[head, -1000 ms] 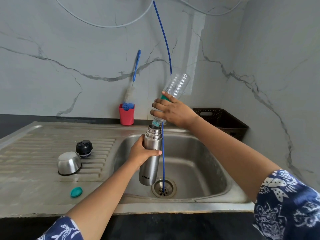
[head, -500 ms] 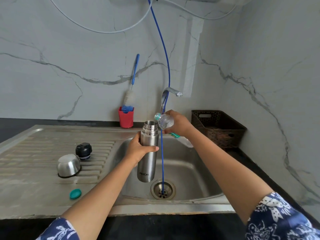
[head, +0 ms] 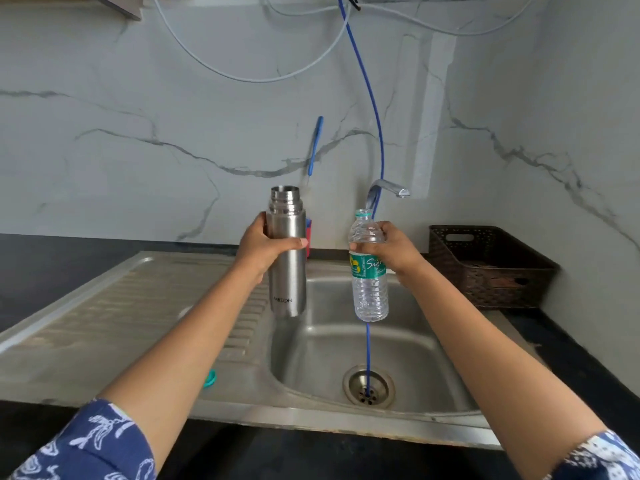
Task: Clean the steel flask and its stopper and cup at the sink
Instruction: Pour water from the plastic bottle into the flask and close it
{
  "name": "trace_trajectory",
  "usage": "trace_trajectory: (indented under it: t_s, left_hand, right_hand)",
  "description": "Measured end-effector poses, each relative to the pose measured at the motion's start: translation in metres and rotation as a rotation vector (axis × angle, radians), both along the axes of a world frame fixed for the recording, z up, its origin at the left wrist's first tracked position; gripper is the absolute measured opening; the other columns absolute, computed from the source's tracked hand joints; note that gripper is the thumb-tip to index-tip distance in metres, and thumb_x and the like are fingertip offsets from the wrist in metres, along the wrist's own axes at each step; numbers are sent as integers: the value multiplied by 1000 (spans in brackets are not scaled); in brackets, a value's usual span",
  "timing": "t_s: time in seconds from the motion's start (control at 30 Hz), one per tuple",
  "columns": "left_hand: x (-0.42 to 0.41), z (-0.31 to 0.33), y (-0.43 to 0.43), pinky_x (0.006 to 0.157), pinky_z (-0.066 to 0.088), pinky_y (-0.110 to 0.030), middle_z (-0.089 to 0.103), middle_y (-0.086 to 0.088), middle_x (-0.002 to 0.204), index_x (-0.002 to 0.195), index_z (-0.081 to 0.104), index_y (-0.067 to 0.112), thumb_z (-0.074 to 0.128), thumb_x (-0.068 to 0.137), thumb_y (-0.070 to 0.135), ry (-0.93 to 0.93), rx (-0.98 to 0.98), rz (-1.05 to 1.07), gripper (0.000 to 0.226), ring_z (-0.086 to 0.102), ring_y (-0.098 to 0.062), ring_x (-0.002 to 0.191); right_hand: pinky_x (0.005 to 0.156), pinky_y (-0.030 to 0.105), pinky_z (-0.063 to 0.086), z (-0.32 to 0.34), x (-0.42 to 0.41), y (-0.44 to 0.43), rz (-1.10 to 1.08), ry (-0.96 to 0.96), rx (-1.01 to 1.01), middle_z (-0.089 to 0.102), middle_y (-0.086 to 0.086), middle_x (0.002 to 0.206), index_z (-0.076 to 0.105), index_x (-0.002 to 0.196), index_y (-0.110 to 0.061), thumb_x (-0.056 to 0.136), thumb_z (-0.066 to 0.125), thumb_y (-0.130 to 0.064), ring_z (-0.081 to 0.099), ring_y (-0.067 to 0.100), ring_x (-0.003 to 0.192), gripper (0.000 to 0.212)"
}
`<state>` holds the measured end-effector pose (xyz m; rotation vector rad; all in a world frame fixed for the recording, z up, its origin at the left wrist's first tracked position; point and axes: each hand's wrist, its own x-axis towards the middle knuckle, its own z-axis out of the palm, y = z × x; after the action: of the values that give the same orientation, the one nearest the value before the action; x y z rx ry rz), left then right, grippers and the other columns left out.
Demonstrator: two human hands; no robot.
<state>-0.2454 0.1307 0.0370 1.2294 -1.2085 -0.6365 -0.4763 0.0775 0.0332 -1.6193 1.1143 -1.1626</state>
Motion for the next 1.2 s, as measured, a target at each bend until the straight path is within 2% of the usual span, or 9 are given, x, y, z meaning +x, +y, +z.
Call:
trace_trajectory:
  t_s: [0.13,0.3,0.47,0.6,0.7,1.2]
  left_hand:
    - [44,16,16,67,46,-23,65,10,97,112,56,20,87,62,11,-18,-2,71,60,62,-6,86]
    - [99,27,35,80,50,-33,65,6,106,116,56,23,87,61,14,-48,-2,176,64,62,-11,93]
    - [141,32,48,83,52,-37,64,8,105,114,55,25,87,61,12,-38,-11,251,63,63,-13,94]
    - [168,21,52,89,53,-43,65,6,107,113,55,25,88,58,12,-19,6,309,66,63,-18,98]
    - [179,10,54,87,53,-40,64,7,103,113,54,23,87,59,8,6,0,353,65,63,-15,93]
    - [209,-27,52,79,51,-35,64,6,100,108,54,21,87,59,5,55,11,403,62,63,-15,91]
  right_hand:
    - [77,27,52,-8,24,0,47,-29,11,65,6,109,50,120,-12,70,82,-17,65,20,97,60]
    - [83,33,52,-16,54,2,95,-27,26,64,7,111,49,119,-13,70,82,-16,65,21,97,59]
    - [71,26,50,-19,78,8,140,-36,30,64,7,107,48,118,-12,71,82,-14,64,16,90,58]
    - [69,25,49,-22,91,11,170,-30,32,64,4,104,49,115,-15,70,82,-15,64,15,88,56]
    - [73,27,50,-26,99,13,182,-27,25,64,4,105,49,115,-16,70,82,-15,64,17,91,56]
    - [69,22,48,-34,121,28,260,-45,64,61,-3,99,47,115,-16,73,79,-10,62,14,88,53]
